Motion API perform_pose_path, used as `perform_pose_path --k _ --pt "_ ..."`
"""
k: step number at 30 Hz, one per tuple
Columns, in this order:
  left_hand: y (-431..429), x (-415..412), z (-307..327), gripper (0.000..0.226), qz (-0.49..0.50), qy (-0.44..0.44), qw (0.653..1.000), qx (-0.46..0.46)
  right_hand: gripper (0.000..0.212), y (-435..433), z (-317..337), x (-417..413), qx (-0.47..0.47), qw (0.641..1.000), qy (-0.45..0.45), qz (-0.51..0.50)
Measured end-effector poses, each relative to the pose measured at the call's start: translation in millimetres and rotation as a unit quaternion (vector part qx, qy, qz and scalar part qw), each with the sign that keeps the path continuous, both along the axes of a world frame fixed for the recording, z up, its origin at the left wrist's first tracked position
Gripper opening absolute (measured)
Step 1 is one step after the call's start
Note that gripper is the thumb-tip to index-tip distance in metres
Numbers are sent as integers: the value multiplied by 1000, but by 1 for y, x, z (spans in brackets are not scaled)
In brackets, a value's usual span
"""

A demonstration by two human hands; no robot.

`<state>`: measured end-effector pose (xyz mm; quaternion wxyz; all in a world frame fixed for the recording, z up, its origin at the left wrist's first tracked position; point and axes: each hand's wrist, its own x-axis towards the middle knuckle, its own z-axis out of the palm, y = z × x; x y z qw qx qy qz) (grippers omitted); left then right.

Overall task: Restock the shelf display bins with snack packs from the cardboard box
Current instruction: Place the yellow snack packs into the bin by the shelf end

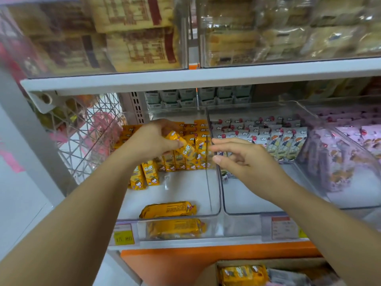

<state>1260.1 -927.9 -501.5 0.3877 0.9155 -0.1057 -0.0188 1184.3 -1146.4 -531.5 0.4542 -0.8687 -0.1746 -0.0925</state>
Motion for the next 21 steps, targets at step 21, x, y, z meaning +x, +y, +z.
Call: perform_pose_path --k 21 --pt "-50 11 -51 37 -23 -186 977 98 25 1 -2 -2 28 1000 -7 8"
